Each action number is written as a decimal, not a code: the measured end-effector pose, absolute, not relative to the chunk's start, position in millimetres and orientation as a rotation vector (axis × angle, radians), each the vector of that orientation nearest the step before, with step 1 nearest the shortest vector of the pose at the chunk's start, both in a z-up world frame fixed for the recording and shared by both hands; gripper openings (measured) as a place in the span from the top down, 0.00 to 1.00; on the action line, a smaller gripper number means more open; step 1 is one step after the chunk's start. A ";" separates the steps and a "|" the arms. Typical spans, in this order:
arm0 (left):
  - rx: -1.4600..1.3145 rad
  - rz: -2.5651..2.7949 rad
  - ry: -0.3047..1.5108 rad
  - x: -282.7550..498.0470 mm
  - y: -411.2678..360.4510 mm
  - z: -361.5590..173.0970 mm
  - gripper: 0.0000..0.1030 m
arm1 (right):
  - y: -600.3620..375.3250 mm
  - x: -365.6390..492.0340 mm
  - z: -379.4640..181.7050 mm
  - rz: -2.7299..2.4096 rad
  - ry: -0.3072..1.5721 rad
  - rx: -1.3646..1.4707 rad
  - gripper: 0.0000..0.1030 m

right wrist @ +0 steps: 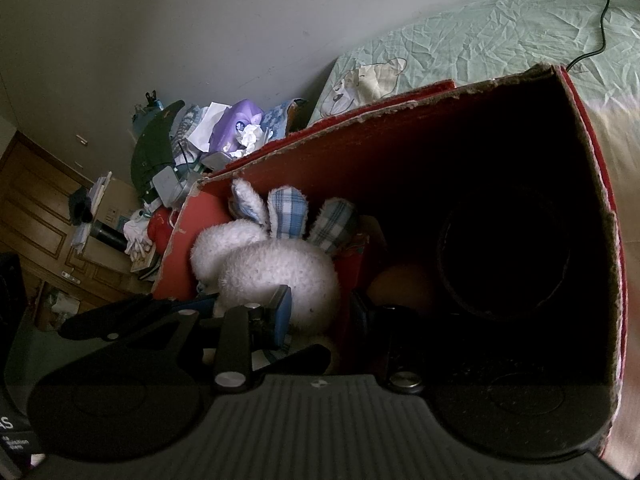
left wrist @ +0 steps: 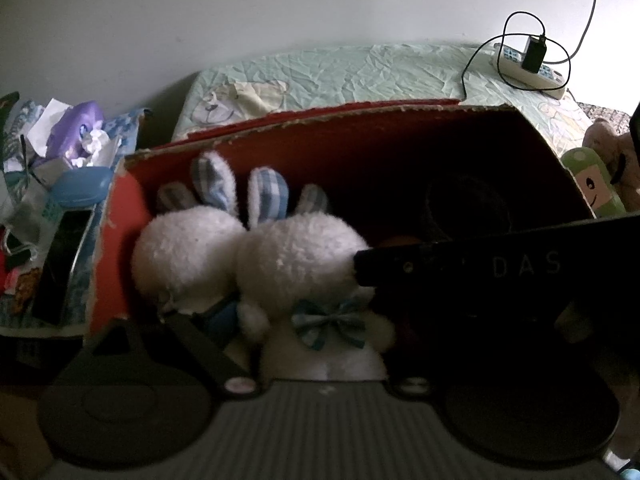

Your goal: Organize objects

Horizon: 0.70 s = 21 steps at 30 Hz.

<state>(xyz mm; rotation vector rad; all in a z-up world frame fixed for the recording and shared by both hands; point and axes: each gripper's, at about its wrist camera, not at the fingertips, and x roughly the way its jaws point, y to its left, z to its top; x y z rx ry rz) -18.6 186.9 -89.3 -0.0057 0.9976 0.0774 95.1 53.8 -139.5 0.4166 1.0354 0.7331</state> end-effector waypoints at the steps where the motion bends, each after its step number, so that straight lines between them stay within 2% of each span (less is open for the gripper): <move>1: -0.007 0.076 0.997 -18.6 187.3 -89.5 0.12 | 53.6 94.7 -139.5 0.733 1.035 0.417 0.65; 21: -0.040 0.082 0.949 -25.4 195.1 -71.9 0.11 | 48.4 86.1 -133.1 0.725 0.969 0.451 0.62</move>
